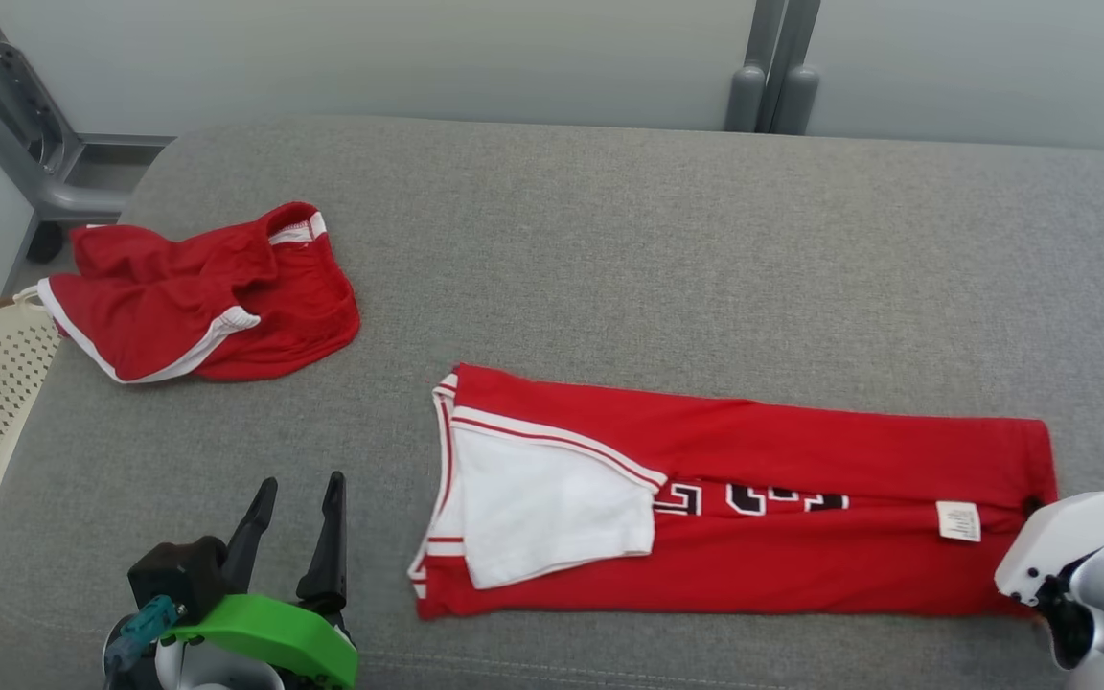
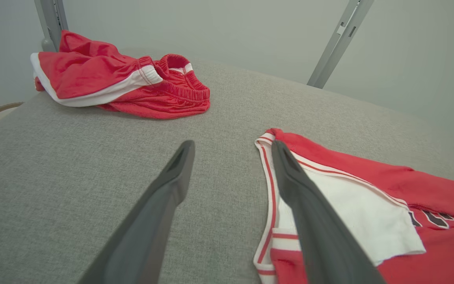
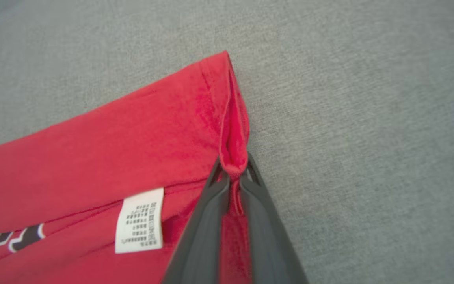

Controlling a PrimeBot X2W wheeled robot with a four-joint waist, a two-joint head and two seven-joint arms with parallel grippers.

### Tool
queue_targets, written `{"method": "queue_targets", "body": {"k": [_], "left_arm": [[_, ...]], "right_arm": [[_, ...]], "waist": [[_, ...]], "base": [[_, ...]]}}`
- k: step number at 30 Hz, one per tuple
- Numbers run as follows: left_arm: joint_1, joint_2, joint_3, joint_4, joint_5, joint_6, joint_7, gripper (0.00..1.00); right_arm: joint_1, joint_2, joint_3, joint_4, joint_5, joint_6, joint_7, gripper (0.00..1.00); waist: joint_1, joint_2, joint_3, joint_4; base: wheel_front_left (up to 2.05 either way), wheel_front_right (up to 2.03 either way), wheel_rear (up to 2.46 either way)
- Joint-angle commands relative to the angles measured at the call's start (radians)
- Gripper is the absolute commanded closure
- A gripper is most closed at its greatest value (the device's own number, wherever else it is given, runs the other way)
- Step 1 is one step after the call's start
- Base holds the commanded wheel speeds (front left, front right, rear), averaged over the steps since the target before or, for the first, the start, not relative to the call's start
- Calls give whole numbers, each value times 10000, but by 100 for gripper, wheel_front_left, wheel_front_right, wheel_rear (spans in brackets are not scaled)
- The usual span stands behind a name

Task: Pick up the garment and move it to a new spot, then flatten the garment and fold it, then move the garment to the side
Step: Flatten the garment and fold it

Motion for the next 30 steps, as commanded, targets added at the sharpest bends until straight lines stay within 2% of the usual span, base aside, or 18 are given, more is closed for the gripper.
{"method": "queue_targets", "body": {"k": [1,12,17,22,30], "left_arm": [[41,53,-13,8,-60,16,-2,0],[194,109,-134,-109,-103,67,49,0],[260,166,-151,-175,-118,98,72,0],[294,171,-164,-221,-137,147,91,0],[258,170,-251,-210,-184,124,134,0]], "right_arm": [[-70,-134,-454,-266,-279,-25,-77,100],[84,-110,-2944,-2416,-1437,-23,839,100],[111,-96,-3371,-3149,-1636,-22,1294,100],[290,-94,-2601,-3307,-1294,-20,1685,100],[981,-91,254,-3269,-54,-19,2185,100]], "waist": [[0,0,-79,-12],[0,0,-346,113],[0,0,-392,98],[0,0,-443,-14],[0,0,-531,-61]], "base": [[0,0,0],[0,0,0],[0,0,0],[0,0,0],[0,0,0]]}}
